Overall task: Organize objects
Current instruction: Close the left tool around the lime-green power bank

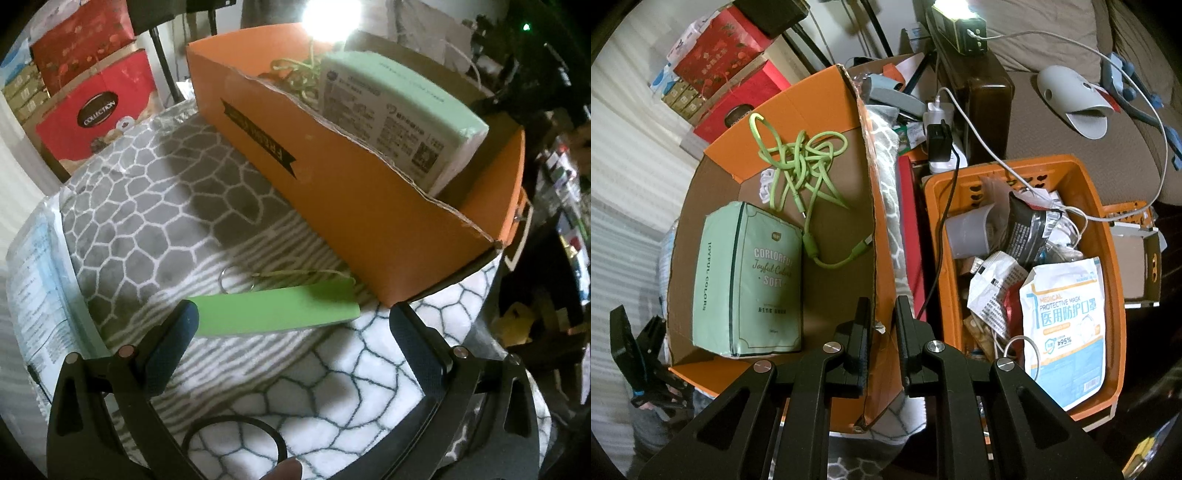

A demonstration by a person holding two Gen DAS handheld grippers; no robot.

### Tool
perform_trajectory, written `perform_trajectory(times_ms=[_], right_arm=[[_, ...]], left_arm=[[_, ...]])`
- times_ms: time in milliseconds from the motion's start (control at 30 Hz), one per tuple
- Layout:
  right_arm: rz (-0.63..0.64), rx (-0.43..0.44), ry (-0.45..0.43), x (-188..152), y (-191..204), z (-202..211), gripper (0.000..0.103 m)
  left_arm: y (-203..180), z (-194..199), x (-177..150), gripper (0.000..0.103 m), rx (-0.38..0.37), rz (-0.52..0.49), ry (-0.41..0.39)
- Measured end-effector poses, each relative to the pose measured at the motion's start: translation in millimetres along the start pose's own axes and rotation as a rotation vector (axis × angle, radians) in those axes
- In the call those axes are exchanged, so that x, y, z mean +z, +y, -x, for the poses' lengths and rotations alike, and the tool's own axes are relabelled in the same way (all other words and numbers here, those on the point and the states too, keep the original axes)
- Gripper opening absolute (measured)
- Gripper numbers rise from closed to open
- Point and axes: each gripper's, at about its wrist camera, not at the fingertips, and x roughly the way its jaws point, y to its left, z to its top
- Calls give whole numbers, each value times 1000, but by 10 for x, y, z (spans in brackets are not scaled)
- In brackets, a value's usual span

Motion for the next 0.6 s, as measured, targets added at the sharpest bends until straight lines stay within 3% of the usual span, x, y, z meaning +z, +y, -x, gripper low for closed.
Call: perform_trajectory(times_ms=[100,300,600], right_arm=[[1,0,0,-1,-1,0,13],[0,0,0,-4,-7,4,13],[1,-3,1,-5,5,2,13]], left_arm=[[47,-2,0,103,31,31,13],[168,-93,-7,103,-22,106,47],[253,-227,50,99,-38,168,55]])
